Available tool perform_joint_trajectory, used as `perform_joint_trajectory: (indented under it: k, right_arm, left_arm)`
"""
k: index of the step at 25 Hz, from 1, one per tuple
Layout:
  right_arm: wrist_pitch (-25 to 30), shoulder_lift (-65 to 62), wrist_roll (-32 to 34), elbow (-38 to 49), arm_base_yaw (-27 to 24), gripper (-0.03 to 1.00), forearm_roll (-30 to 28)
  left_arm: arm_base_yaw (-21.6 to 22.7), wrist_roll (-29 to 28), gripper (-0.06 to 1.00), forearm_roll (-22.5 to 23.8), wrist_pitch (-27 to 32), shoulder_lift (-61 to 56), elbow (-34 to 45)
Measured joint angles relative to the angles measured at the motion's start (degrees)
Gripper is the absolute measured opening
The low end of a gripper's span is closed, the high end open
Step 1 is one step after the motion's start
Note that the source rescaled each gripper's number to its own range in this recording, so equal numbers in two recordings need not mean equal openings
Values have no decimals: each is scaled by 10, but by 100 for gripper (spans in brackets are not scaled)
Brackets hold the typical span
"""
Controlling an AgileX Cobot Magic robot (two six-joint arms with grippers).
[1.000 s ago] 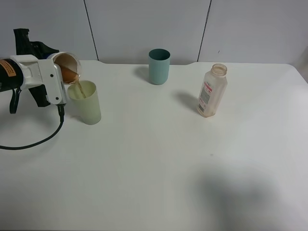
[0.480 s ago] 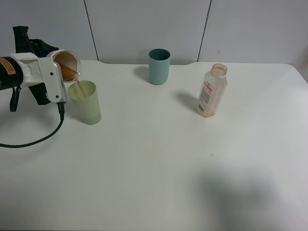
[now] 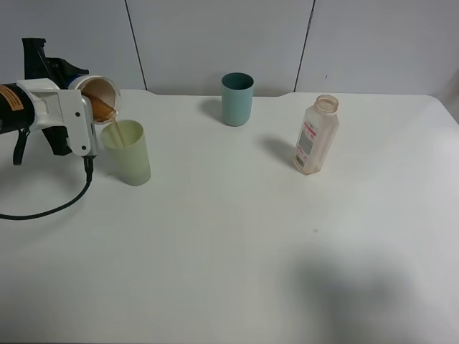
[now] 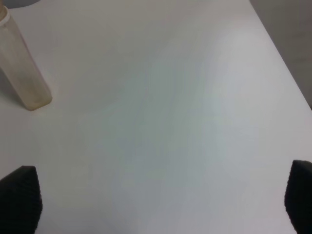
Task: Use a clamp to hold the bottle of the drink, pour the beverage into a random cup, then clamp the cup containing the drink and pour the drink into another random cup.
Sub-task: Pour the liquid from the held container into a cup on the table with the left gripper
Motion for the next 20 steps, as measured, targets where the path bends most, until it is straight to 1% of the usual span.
perform_joint_trajectory:
  k: [1, 4, 15, 20]
  right_arm:
    - [0, 0, 0, 0, 0, 100, 0]
    - [0, 0, 0, 0, 0, 100, 0]
    - [0, 0, 0, 0, 0, 100, 0]
    - [0, 0, 0, 0, 0, 100, 0]
  left_arm:
    - [0, 12, 3, 0, 0, 0, 0]
    - [0, 23, 3, 0, 0, 0, 0]
    - [0, 33, 3, -1, 0, 0, 0]
    - [0, 49, 3, -1, 0, 0, 0]
